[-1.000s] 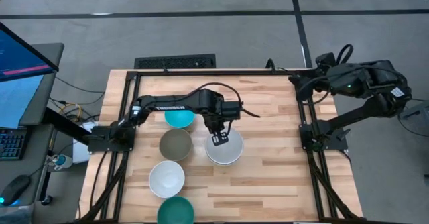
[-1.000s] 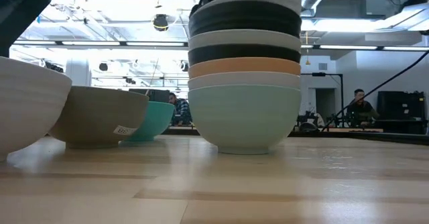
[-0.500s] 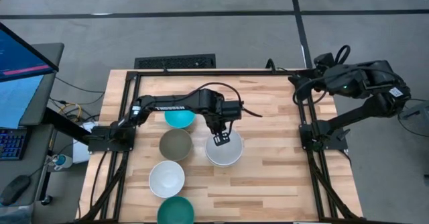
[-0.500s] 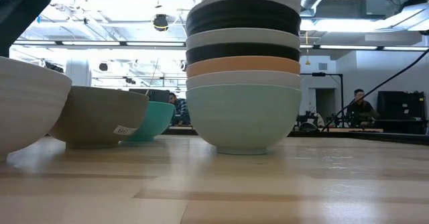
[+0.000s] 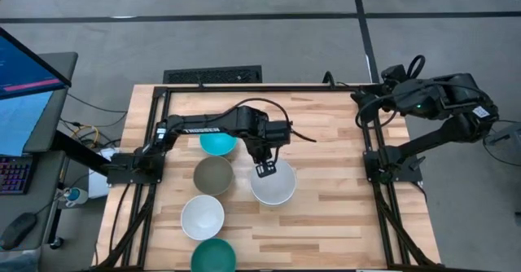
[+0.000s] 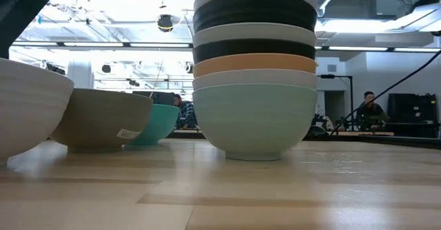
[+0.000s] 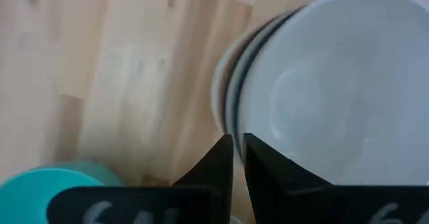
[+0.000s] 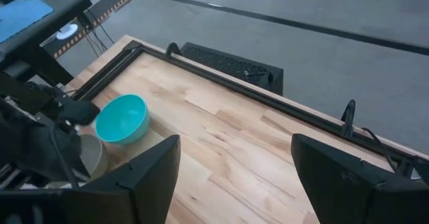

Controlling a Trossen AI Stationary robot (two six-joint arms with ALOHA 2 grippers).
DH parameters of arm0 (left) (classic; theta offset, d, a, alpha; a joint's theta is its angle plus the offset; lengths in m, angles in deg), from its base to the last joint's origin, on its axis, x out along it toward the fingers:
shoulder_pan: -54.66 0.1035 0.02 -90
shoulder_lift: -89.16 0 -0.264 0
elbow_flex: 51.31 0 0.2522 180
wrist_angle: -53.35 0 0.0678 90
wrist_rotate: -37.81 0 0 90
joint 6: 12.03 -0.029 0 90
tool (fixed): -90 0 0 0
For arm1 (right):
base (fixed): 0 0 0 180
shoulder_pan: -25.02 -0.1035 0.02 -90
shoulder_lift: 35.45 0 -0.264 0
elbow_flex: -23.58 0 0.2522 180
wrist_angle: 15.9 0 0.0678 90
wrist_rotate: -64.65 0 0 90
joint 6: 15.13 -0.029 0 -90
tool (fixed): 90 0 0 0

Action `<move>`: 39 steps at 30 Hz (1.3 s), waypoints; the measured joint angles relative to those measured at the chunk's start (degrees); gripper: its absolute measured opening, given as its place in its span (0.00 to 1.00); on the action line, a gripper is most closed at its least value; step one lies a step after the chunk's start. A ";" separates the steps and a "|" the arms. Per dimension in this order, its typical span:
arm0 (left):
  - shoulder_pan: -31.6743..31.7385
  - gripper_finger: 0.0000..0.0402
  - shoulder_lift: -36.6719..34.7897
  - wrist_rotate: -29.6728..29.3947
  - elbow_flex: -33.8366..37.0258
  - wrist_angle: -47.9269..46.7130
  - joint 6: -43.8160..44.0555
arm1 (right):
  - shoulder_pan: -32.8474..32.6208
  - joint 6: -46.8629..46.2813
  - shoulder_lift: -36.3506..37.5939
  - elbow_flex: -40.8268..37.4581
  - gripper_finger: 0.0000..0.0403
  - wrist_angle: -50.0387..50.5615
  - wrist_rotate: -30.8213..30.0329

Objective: Nest bowls inside each other
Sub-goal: Stack the white bowl on the black bowl, then stack the blue bowl on the white bowl

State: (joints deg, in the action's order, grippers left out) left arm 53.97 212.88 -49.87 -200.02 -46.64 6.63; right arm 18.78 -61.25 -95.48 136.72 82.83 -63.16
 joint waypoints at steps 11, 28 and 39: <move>3.12 0.06 -7.41 -20.95 0.35 -4.00 -1.96 | 0.00 -0.01 0.00 0.00 0.76 0.13 -0.17; 20.99 0.32 -8.32 -24.02 2.09 -3.75 -5.95 | 0.00 0.07 0.00 0.00 0.76 0.31 -1.13; 34.28 0.57 -8.46 -19.48 11.56 -3.70 -4.43 | -0.11 -0.52 0.00 0.00 0.76 0.34 -1.07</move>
State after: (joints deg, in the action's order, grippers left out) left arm 88.24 204.43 -69.35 -188.46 -50.34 2.19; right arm 18.67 -61.77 -95.48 136.72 83.17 -64.22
